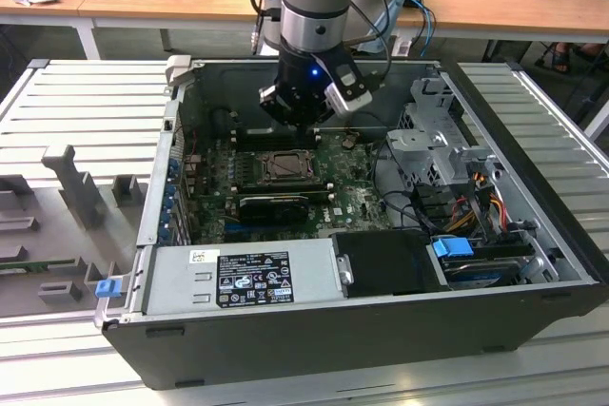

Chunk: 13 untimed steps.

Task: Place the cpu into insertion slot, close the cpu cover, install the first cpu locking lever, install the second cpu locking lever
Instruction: 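Install the second cpu locking lever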

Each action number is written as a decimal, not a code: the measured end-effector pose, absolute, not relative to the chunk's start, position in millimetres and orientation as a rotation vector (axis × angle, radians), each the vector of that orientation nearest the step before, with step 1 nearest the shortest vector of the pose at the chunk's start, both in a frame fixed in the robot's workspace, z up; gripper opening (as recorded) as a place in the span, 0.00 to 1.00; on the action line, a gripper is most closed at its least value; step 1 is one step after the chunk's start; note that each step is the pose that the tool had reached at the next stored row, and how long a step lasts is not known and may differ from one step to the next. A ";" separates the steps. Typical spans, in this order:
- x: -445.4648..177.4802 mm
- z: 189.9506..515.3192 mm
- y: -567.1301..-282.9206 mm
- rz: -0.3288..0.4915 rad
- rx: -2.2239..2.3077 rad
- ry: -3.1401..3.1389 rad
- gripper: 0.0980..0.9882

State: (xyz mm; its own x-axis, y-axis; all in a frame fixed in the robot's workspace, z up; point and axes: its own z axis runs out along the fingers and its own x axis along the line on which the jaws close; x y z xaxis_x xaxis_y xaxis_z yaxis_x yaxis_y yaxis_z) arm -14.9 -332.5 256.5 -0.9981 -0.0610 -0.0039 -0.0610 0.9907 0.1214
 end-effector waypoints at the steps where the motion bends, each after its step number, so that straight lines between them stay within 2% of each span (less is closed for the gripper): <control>1: -14.9 256.6 -333.4 0.191 -0.096 3.134 0.01; 13: -14.9 256.6 -342.7 0.192 -0.096 3.134 0.01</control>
State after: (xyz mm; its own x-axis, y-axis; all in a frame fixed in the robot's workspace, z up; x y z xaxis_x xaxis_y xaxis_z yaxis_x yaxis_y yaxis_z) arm -14.9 -342.7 256.6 -0.9981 -0.0608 -0.0038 -0.0608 0.9907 0.1217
